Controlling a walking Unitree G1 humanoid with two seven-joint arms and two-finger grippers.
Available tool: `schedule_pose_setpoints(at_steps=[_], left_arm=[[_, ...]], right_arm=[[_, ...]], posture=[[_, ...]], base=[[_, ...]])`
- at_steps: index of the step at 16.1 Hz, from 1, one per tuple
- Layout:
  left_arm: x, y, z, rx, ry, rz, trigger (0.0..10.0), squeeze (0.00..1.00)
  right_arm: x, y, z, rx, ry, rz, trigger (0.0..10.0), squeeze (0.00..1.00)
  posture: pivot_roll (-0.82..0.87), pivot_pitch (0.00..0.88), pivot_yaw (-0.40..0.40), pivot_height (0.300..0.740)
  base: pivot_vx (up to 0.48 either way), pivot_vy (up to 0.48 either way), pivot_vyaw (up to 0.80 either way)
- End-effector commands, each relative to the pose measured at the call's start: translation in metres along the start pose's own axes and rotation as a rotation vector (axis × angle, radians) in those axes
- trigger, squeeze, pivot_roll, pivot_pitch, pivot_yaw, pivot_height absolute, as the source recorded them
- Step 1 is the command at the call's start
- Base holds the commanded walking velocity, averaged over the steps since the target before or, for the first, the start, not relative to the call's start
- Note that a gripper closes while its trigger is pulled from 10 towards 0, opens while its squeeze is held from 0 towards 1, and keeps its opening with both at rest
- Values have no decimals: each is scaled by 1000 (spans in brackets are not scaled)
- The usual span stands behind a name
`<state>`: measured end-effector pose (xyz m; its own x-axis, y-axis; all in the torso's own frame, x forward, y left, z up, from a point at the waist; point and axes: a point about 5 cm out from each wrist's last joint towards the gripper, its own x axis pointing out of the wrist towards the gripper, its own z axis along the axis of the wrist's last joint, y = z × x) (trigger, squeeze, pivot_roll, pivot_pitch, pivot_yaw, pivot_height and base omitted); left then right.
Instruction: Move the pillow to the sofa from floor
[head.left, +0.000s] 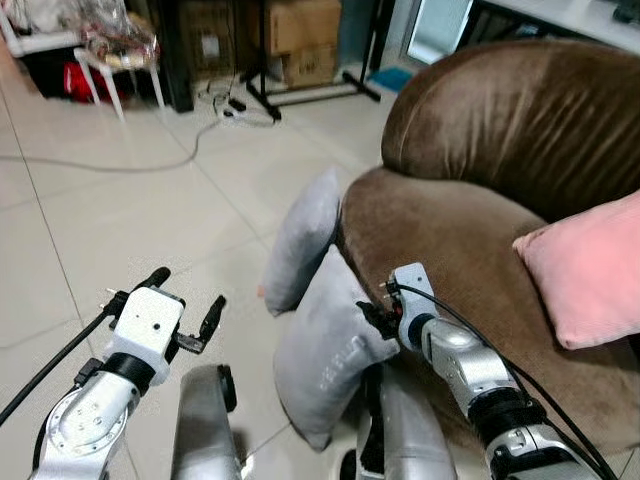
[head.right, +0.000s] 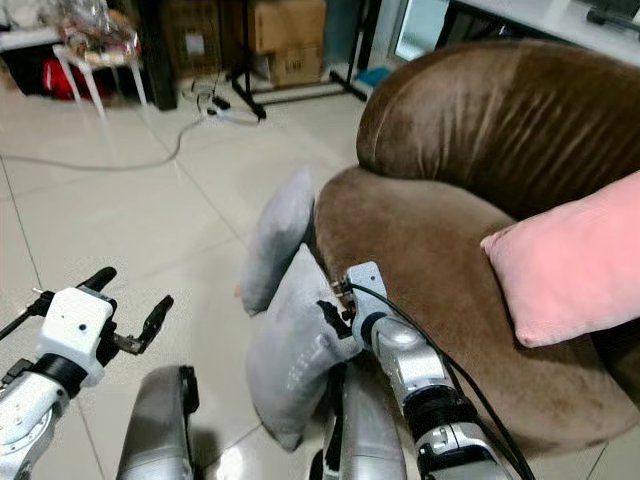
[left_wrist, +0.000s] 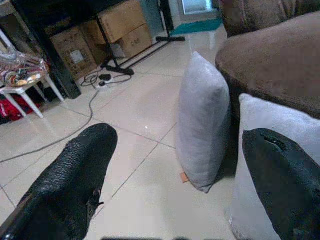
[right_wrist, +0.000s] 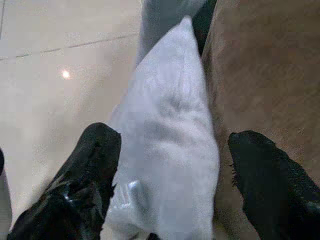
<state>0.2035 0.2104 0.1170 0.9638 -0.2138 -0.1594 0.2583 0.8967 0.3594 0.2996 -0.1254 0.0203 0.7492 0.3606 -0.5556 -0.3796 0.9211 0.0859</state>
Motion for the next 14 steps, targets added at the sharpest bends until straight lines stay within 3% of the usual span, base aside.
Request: schedule_pose_setpoints(at_steps=[1,4,9,10,11,14], left_arm=[[-2,-2,5,0,-15,-26,10000,0],[-16,-5,10,6,-9,-101,10000,0],[-37,-15,5,40,74,-284,10000,0],[-41,-14,7,43,81,-301,10000,0],[-44,-13,8,46,89,-304,10000,0],[-53,-16,8,30,116,-356,10000,0]], right_arm=[[1,-4,1,25,0,-14,10000,1000],[8,-1,-11,24,55,-47,10000,1000],[17,2,-7,3,81,-166,10000,1000],[19,3,-7,46,83,-198,10000,820],[19,3,-7,79,83,-232,10000,0],[21,11,-16,98,127,-232,10000,0]], posture=[[107,99,-99,512],[129,153,-102,512],[168,220,-98,512],[182,237,-93,512],[188,247,-91,512],[193,254,-83,512]], base=[[0,0,0],[0,0,0],[0,0,0],[0,0,0],[0,0,0],[0,0,0]])
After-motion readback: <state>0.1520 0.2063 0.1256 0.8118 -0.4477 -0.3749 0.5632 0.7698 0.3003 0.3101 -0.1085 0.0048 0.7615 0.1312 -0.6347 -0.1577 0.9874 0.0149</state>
